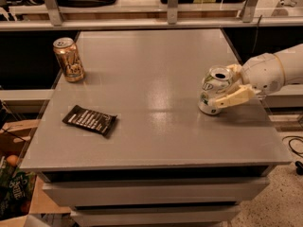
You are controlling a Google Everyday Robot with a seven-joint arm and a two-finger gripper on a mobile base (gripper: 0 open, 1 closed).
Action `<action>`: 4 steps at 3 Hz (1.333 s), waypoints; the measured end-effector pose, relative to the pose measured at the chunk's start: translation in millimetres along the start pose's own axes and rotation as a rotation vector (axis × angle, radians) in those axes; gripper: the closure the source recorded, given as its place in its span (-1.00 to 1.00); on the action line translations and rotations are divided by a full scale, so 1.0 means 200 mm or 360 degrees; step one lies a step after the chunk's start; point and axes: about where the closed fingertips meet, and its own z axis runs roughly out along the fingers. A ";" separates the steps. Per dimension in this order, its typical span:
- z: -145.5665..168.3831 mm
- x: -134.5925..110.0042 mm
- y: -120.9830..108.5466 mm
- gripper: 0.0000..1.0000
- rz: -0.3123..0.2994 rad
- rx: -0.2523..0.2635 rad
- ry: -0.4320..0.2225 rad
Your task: Pick 7up can
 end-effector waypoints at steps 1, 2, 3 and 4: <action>-0.02 -0.02 -0.02 0.74 -0.0017 -0.0001 -0.0016; -0.06 -0.08 -0.04 1.00 -0.0053 0.0017 -0.0008; -0.10 -0.17 -0.05 1.00 -0.0106 0.0034 0.0012; -0.13 -0.28 -0.05 1.00 -0.0150 0.0029 0.0036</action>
Offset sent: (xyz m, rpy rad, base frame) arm 0.0065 -0.0111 0.0397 -0.0043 -0.0638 0.0044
